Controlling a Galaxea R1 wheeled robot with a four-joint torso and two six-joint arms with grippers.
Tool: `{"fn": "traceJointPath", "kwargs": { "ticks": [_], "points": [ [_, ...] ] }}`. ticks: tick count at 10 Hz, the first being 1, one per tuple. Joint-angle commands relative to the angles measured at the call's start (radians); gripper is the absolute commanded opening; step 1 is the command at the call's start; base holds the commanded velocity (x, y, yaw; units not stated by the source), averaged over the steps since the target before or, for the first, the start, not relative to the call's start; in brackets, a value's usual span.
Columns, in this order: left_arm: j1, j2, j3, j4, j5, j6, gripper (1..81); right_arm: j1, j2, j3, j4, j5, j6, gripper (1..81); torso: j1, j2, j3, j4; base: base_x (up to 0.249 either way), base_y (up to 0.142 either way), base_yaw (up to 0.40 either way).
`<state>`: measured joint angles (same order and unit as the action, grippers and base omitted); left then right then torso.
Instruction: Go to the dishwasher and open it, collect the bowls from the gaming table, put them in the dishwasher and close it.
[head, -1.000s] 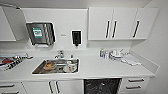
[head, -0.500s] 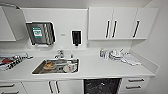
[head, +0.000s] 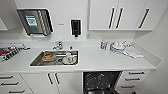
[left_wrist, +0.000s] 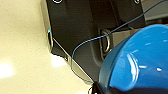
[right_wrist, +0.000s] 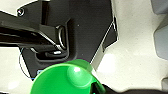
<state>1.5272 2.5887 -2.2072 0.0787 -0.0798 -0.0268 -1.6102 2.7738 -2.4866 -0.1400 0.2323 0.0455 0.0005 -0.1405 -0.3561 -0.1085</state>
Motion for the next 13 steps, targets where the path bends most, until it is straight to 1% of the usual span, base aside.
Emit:
{"fn": "traceJointPath", "kwargs": {
  "ticks": [1,2,3,5,6,7,8,10,11,12,13],
  "points": [
    [-0.009,-0.117,0.119,0.0,0.028,-0.01,1.0,0.014,-0.018,-0.004,-0.003,-0.053,0.0,1.0,0.0,0.0,-0.09,0.0,0.0,0.0,0.0],
    [-0.014,-0.145,0.167,0.0,0.014,-0.013,1.0,0.014,-0.018,-0.004,-0.003,-0.053,0.0,1.0,0.0,0.0,-0.031,0.0,0.0,0.0,0.0],
    [-0.02,-0.192,0.245,0.0,0.002,-0.013,1.0,0.014,-0.02,-0.006,-0.003,-0.053,-0.001,1.0,0.001,0.001,-0.05,0.0,0.0,0.0,0.0],
    [-0.037,-0.276,0.369,-0.008,-0.047,-0.022,1.0,0.014,-0.02,-0.007,-0.003,-0.053,0.0,1.0,0.001,0.001,-0.062,0.0,0.0,0.0,0.0],
    [-0.077,-0.292,0.397,-0.016,-0.054,-0.045,1.0,0.019,-0.018,-0.007,-0.003,-0.051,-0.001,1.0,0.001,0.001,-0.06,0.0,0.0,0.0,0.0],
    [-0.124,-0.303,0.417,-0.028,-0.048,-0.068,1.0,0.02,-0.015,-0.007,-0.003,-0.051,-0.001,1.0,0.001,0.001,-0.06,0.0,0.0,0.0,0.0],
    [-0.161,-0.333,0.473,-0.037,-0.043,-0.073,1.0,0.02,-0.015,-0.007,-0.003,-0.053,0.0,1.0,0.001,0.001,-0.06,0.0,0.0,0.0,0.0],
    [-0.21,-0.416,0.592,-0.039,-0.041,-0.073,1.0,0.02,-0.02,-0.007,-0.003,-0.053,-0.001,1.0,0.001,0.001,-0.061,0.0,0.0,0.0,0.0],
    [-0.242,-0.452,0.627,-0.047,-0.041,-0.074,1.0,0.022,-0.02,-0.007,-0.003,-0.053,0.0,1.0,0.001,0.001,-0.061,0.0,0.0,0.0,0.0],
    [-0.274,-0.476,0.649,-0.066,-0.035,-0.074,1.0,0.022,-0.017,-0.006,-0.004,-0.051,0.0,1.0,0.001,0.001,-0.092,0.0,0.0,0.0,0.0],
    [-0.31,-0.49,0.666,-0.074,-0.026,-0.074,1.0,0.022,-0.017,-0.003,-0.006,-0.051,-0.001,1.0,0.001,0.001,-0.152,0.0,0.0,0.0,0.0]
  ]
}}
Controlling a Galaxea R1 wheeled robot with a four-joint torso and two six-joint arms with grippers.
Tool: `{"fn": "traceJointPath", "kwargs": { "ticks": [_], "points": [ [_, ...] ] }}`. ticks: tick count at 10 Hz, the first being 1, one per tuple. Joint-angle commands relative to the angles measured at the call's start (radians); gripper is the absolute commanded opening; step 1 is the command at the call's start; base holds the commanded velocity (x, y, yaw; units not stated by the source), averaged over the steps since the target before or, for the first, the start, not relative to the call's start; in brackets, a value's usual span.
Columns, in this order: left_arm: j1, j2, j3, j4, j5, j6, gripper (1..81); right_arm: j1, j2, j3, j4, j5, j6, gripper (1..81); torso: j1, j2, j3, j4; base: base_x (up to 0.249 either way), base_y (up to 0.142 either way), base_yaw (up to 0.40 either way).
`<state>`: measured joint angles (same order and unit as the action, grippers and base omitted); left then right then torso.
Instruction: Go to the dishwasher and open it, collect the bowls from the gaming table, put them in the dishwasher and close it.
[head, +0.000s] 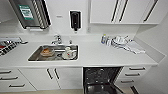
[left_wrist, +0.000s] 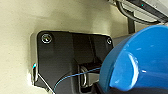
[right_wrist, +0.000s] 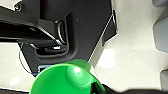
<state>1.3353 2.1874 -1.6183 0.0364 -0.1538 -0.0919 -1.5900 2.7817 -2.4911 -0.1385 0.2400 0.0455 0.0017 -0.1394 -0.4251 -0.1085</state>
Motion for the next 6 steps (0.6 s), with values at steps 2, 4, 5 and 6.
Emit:
{"fn": "traceJointPath", "kwargs": {
  "ticks": [2,4,5,6],
  "points": [
    [-0.219,-0.084,0.086,-0.035,0.119,-0.009,1.0,0.001,-0.023,0.003,-0.007,-0.059,0.0,1.0,0.0,0.0,-0.108,0.022,0.0,0.0,0.0],
    [-0.316,-0.07,0.086,-0.043,0.174,-0.009,1.0,0.001,-0.021,0.003,-0.007,-0.059,0.0,1.0,0.0,0.0,-0.175,0.029,0.0,0.0,0.0],
    [-0.368,-0.064,0.089,-0.041,0.226,-0.009,1.0,0.001,-0.02,0.003,-0.007,-0.057,0.0,1.0,0.0,0.001,-0.207,0.035,0.0,0.0,0.0],
    [-0.423,-0.057,0.089,-0.047,0.282,-0.011,1.0,0.003,-0.017,0.003,-0.007,-0.056,0.0,1.0,0.0,0.001,-0.239,0.04,0.0,0.0,0.0]
  ]
}}
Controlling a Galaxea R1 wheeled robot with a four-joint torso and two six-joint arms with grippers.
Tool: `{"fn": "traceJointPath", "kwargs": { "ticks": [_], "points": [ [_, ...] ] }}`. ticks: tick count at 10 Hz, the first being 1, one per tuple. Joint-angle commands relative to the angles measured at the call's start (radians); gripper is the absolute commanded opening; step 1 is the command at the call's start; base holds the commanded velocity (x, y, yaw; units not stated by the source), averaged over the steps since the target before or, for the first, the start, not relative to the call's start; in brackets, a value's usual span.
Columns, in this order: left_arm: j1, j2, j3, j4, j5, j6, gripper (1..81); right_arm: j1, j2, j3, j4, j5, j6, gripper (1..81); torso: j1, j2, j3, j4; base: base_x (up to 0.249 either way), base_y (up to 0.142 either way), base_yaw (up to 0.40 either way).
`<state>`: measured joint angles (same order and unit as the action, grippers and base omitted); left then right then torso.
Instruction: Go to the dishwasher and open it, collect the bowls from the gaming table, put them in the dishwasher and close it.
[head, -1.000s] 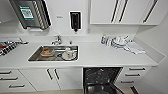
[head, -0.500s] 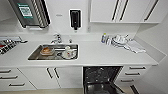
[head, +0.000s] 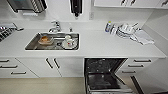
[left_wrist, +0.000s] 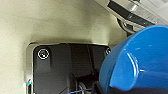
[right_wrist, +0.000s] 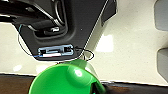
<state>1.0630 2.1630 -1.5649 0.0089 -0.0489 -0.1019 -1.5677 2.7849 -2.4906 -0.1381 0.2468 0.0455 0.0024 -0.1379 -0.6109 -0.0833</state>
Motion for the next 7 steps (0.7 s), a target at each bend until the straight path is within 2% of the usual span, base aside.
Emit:
{"fn": "traceJointPath", "kwargs": {
  "ticks": [1,2,4,7],
  "points": [
    [-0.211,-0.024,0.035,-0.032,0.231,-0.002,1.0,-0.018,-0.019,0.003,-0.008,-0.063,0.0,1.0,0.0,0.0,-0.079,0.021,0.0,0.0,0.0],
    [-0.285,-0.014,0.034,-0.046,0.295,-0.002,1.0,-0.018,-0.019,0.003,-0.008,-0.063,-0.001,1.0,0.0,0.0,-0.03,0.005,0.0,0.0,0.0],
    [-0.419,0.009,0.037,-0.053,0.395,-0.016,1.0,-0.021,-0.017,0.004,-0.008,-0.063,0.0,1.0,0.001,0.0,-0.056,0.008,0.0,0.0,0.0],
    [-0.551,0.095,0.037,-0.053,0.458,-0.028,1.0,-0.024,-0.008,-0.003,-0.011,-0.055,-0.001,1.0,0.001,0.001,-0.058,0.008,0.0,0.0,0.0]
  ]
}}
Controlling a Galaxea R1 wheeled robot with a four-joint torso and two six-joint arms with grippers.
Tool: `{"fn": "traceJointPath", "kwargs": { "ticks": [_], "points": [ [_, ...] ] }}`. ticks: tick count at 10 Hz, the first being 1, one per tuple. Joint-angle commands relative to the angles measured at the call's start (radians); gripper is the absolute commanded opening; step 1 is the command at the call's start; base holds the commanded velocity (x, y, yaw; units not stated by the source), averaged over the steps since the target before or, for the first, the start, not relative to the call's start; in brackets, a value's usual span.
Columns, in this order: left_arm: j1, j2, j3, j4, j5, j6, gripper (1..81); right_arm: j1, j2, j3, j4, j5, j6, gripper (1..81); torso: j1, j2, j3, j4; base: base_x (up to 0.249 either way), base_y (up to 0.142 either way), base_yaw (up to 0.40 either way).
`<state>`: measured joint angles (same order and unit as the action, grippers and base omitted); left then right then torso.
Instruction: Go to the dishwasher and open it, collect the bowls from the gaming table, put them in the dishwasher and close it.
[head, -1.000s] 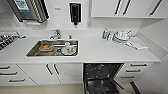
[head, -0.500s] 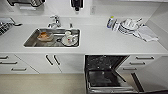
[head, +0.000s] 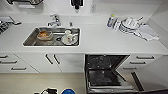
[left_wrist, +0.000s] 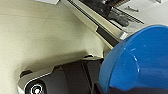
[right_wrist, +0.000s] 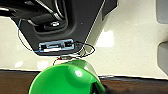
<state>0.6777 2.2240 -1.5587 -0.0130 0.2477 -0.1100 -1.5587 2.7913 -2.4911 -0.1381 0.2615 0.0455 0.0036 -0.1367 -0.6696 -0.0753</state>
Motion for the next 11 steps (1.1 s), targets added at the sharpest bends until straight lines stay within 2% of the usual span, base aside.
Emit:
{"fn": "traceJointPath", "kwargs": {
  "ticks": [1,4,6,8,11],
  "points": [
    [-0.2,0.074,0.025,-0.024,0.177,-0.046,1.0,-0.028,-0.013,-0.003,-0.011,-0.07,-0.001,1.0,0.0,0.0,0.0,0.0,0.0,0.0,0.0],
    [-0.287,0.22,-0.026,-0.021,0.19,-0.094,1.0,-0.025,-0.011,-0.003,-0.011,-0.068,-0.001,1.0,0.0,0.0,0.0,0.0,0.0,0.0,0.0],
    [-0.336,0.343,-0.11,-0.018,0.208,-0.12,1.0,-0.024,-0.011,-0.001,-0.011,-0.07,-0.001,1.0,0.001,0.0,0.0,0.0,0.0,0.0,0.0],
    [-0.381,0.435,-0.195,-0.024,0.237,-0.125,1.0,-0.022,-0.01,0.002,-0.011,-0.068,-0.001,1.0,0.001,0.001,0.0,0.0,0.0,0.0,0.0],
    [-0.462,0.513,-0.262,-0.018,0.237,-0.125,1.0,-0.022,-0.011,0.0,-0.012,-0.067,-0.001,1.0,0.001,0.001,-0.001,0.0,0.0,0.0,0.0]
  ]
}}
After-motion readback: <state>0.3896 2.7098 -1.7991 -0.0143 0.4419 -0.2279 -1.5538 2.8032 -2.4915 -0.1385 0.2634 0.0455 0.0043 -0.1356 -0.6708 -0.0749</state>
